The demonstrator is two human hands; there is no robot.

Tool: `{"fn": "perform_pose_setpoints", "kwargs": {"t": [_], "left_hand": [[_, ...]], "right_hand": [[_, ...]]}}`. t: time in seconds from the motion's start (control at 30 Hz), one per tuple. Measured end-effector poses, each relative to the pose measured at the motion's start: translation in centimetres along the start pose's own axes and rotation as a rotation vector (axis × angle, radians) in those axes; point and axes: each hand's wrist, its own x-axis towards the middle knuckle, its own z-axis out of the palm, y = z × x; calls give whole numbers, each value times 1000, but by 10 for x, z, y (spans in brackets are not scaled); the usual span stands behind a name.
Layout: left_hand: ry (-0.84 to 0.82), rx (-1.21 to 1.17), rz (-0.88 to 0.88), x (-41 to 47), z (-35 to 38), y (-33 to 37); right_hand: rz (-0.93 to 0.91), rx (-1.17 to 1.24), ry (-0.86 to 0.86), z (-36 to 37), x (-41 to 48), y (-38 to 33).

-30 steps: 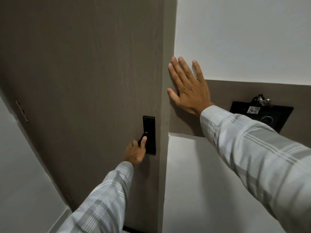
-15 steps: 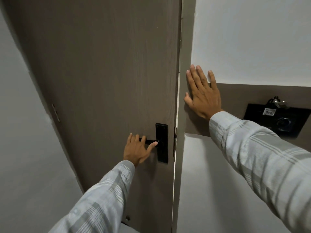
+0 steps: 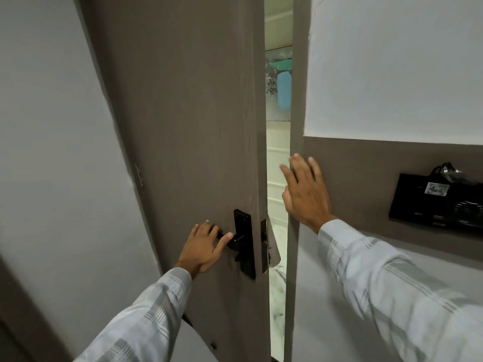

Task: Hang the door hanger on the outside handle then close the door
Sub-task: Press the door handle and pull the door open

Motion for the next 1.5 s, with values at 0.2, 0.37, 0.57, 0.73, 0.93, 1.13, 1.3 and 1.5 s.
{"fn": "perform_pose_setpoints", "kwargs": {"t": [0.2, 0.37, 0.57, 0.73, 0.93, 1.13, 1.3, 1.5], "left_hand": [[52, 48, -116, -37, -17, -1], [333, 147, -98, -71, -39, 18], [507, 262, -21, -92, -69, 42], [550, 425, 98, -107, -80, 47], [441, 451, 62, -117, -77, 45], [387, 376, -3, -124, -78, 42], [429, 279, 18, -142, -45, 66], [-28, -427, -338, -192, 71, 135]], "right_hand": [[27, 329, -80, 29, -54, -26], [93, 518, -469, 59, -82, -54], [329, 866, -919, 91, -91, -103], [410, 944, -1040, 98, -89, -145], [502, 1008, -1028, 101, -97, -177], [643, 1018, -836, 94, -79, -183], [630, 1012, -660, 74, -106, -155], [294, 587, -499, 14, -254, -75]]}}
